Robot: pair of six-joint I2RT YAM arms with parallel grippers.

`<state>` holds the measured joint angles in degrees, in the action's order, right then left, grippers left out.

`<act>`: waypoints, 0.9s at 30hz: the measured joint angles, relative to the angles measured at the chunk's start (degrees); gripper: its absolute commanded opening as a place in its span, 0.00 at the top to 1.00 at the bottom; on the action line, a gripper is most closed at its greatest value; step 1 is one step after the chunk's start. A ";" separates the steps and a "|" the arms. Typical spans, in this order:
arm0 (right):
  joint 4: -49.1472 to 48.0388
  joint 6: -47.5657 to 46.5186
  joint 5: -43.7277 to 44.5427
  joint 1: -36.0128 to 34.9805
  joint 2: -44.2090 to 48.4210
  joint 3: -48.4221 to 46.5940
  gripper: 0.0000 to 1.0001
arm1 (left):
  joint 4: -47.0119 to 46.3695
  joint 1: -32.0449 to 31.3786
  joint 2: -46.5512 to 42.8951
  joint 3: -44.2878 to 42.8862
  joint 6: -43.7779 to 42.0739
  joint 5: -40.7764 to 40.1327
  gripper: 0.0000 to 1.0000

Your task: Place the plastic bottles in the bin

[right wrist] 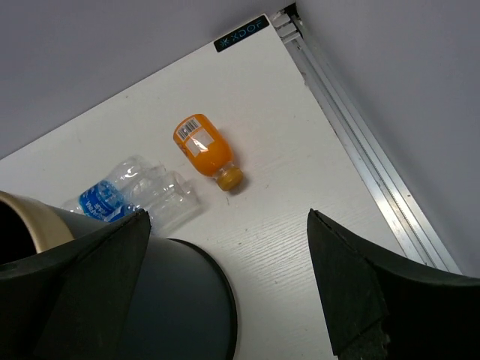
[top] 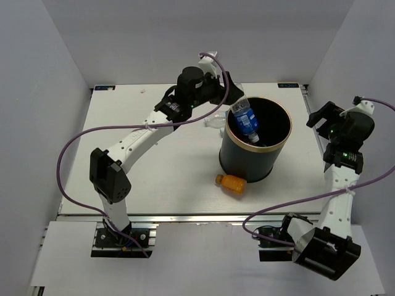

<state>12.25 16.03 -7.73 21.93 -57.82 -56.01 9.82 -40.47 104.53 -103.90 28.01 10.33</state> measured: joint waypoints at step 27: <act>1.16 -0.24 -7.76 -0.09 1.09 0.66 0.11 | 2.10 0.00 -38.71 38.95 8.22 -17.55 0.02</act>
<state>13.41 15.79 -15.49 21.85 -56.73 -55.35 11.92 -40.47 65.82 -64.95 36.23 -7.22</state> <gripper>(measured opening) 0.895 0.982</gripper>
